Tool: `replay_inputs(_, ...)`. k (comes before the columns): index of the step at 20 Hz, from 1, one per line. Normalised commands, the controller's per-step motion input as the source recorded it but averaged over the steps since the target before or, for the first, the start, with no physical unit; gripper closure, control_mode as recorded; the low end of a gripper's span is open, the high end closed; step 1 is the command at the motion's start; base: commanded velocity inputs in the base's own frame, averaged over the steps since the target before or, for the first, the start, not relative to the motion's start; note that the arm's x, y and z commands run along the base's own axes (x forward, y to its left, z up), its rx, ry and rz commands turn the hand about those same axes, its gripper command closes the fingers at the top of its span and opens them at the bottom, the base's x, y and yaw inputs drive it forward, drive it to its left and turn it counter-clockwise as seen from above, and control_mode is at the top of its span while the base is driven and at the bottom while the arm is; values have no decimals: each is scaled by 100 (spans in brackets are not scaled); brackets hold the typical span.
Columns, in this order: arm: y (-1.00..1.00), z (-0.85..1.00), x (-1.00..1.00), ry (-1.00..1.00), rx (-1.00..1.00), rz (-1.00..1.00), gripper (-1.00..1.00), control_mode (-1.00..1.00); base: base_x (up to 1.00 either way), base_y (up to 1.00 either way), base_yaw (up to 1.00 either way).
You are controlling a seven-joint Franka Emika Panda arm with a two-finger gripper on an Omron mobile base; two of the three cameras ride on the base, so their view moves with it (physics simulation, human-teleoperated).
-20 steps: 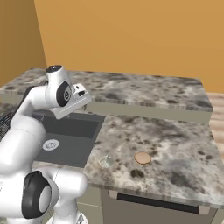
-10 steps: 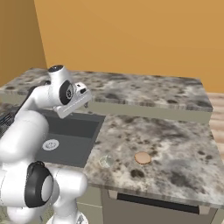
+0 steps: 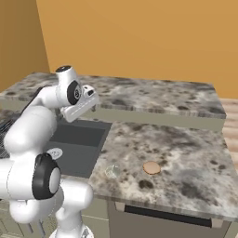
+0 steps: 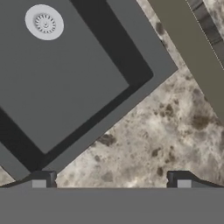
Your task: Turn on the sink faucet. Then move the garlic from the counter to the sink. Turn off the sink. Move the vegetable from the sink to the pot next to the stove. Finally move the pot to the center burner.
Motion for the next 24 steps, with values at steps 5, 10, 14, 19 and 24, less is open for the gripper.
replay_inputs(5, -4, 0, 33, 6, 0, 2, -100, -100, 0, 0, 0)
replay_inputs(10, 1, -1, 4, 1, 0, 0, -100, -100, 0, 0, 0)
replay_inputs(14, 3, -10, 10, -7, 12, -2, -100, -100, 0, 0, 0)
replay_inputs(19, 57, -18, 15, -13, 15, -11, -100, -100, 0, 0, 0)
replay_inputs(24, 50, -47, 3, -3, 18, -6, -100, -100, 0, 0, 0)
